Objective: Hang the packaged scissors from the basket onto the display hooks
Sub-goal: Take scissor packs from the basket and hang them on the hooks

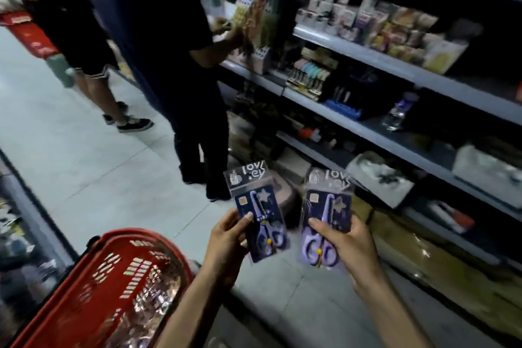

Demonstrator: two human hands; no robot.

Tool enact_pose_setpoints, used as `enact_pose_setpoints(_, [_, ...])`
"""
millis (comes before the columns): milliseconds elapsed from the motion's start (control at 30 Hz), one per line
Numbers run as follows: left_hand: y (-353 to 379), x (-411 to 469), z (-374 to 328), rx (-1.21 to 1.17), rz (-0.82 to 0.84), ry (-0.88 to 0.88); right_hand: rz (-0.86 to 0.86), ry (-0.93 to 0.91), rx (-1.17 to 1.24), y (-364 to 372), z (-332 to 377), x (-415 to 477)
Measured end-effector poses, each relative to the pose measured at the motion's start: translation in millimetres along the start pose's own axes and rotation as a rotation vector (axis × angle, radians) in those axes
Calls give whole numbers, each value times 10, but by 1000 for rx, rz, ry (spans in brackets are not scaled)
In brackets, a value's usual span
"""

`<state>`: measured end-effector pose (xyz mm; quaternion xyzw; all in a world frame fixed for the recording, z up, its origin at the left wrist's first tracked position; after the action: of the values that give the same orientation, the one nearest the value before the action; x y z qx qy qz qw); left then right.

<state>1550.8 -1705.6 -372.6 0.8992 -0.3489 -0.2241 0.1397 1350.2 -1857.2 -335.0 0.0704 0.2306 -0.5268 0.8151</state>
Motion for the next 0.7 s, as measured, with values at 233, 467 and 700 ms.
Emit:
enact_pose_setpoints(233, [1629,-499,636,131,226,19,-198,33,25,-1847,-265,-517])
enact_pose_setpoints(467, [3458,-1407,1636,248,514,-17,-401,15,323,-3845,-810,-1189])
enact_pose_setpoints(700, [4884,-2251,2416,355,767,-60,-701,-69,310,-5440,-1106,-1892])
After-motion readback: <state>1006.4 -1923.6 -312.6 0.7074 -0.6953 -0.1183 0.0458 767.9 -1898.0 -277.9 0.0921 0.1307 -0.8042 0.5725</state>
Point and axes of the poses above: each hand's wrist, its own x-axis towards the middle knuckle, its own y-axis out of the palm, z = x × y, the point moved 9 cm from there along x, towards the middle knuckle, and after that the axes turned 12 degrees about y, right-handed, at the moved point
